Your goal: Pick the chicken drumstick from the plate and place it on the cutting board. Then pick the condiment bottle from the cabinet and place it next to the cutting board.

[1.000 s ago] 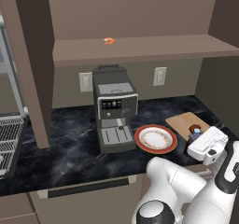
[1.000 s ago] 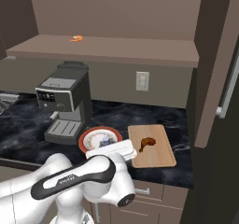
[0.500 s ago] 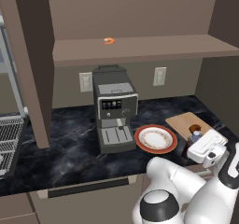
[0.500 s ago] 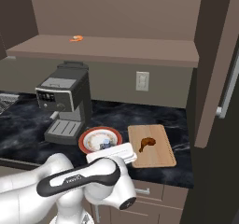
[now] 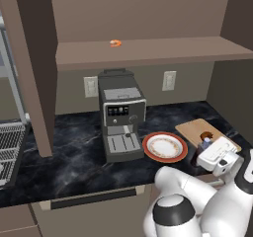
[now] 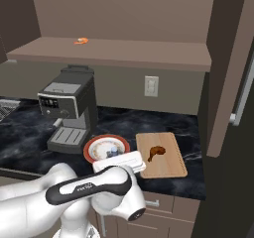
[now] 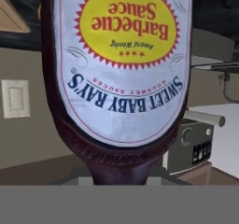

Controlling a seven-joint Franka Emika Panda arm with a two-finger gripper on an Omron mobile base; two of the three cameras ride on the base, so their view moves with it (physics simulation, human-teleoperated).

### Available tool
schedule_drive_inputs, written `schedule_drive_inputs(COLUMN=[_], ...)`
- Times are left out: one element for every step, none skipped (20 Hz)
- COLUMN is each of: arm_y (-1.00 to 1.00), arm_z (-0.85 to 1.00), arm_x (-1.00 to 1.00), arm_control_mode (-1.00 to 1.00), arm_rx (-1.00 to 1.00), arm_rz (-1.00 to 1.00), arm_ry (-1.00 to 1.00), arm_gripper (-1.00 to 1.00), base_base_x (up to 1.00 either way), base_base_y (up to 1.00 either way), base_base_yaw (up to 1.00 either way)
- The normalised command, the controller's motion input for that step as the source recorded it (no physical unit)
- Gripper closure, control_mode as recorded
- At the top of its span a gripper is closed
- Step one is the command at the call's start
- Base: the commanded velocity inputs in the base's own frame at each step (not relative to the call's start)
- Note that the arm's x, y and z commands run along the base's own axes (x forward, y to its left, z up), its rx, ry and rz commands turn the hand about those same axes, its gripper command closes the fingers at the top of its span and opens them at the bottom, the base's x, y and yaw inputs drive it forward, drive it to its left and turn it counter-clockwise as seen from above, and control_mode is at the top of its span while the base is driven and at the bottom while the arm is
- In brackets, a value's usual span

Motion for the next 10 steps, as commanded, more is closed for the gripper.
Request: schedule_drive_inputs(arm_y=[0.0,0.0,0.0,0.0,0.0,0.0,0.0,0.0,0.0,0.0], arm_z=[0.0,0.0,-0.03,-0.06,-0.08,-0.11,-0.14,-0.18,-0.2,-0.23], arm_x=[0.1,0.09,0.07,0.05,0.03,0.01,0.0,0.0,0.0,0.0], arm_control_mode=[-1.0,-1.0,-1.0,-1.0,-1.0,-1.0,-1.0,-1.0,-1.0,-1.0], arm_rx=[0.03,0.03,0.03,0.02,0.01,0.0,0.0,0.0,0.0,0.0], arm_rz=[0.01,0.01,0.01,0.01,0.01,0.01,0.01,0.01,0.01,0.01], arm_ry=[0.0,0.0,0.0,0.0,-0.01,-0.02,-0.03,-0.04,-0.05,-0.06], arm_gripper=[1.0,1.0,1.0,1.0,1.0,1.0,1.0,1.0,1.0,1.0], base_base_x=[0.0,0.0,0.0,0.0,0.0,0.0,0.0,0.0,0.0,0.0], base_base_y=[0.0,0.0,0.0,0.0,0.0,0.0,0.0,0.0,0.0,0.0], base_base_yaw=[0.0,0.0,0.0,0.0,0.0,0.0,0.0,0.0,0.0,0.0])
